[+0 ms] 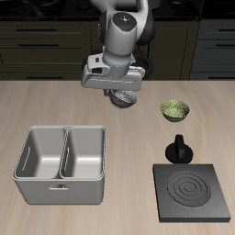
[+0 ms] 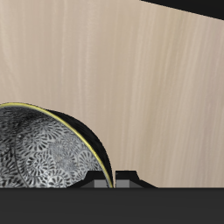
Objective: Place the black bowl on the flat stove
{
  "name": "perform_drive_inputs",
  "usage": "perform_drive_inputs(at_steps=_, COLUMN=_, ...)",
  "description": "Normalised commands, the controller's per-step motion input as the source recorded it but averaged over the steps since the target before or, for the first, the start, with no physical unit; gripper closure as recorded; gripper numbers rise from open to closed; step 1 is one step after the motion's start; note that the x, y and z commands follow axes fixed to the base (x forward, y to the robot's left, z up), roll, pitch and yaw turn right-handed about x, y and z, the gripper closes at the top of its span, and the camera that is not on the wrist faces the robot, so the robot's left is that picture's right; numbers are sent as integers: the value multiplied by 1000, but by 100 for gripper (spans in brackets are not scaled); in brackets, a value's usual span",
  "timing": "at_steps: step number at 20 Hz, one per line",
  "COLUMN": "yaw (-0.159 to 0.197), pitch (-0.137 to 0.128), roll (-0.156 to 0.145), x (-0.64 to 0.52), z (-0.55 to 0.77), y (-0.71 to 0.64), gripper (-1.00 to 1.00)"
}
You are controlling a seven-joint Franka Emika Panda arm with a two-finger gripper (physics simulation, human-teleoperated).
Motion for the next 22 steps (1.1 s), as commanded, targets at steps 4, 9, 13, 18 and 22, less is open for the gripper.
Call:
perform_drive_inputs(at_steps=4, yaw=11, pitch=-95, roll=26, x=25, z=494, y=72, gripper=100)
perform_drive_inputs(at_steps=9, yaw=3, pitch=-94, roll=26, x=29, z=474, y=111, gripper=100)
perform_drive_inputs(at_steps=13, yaw=20, pitch=-31, roll=6, x=24, z=143, y=5, gripper=100)
perform_drive_inputs(at_steps=18, yaw=-4, pitch=19, roll=-1, x=140, z=24, y=-71, gripper=100)
perform_drive_inputs(at_steps=22, yaw=21, pitch=6, roll=-8, x=236, z=168, y=-18, gripper=100)
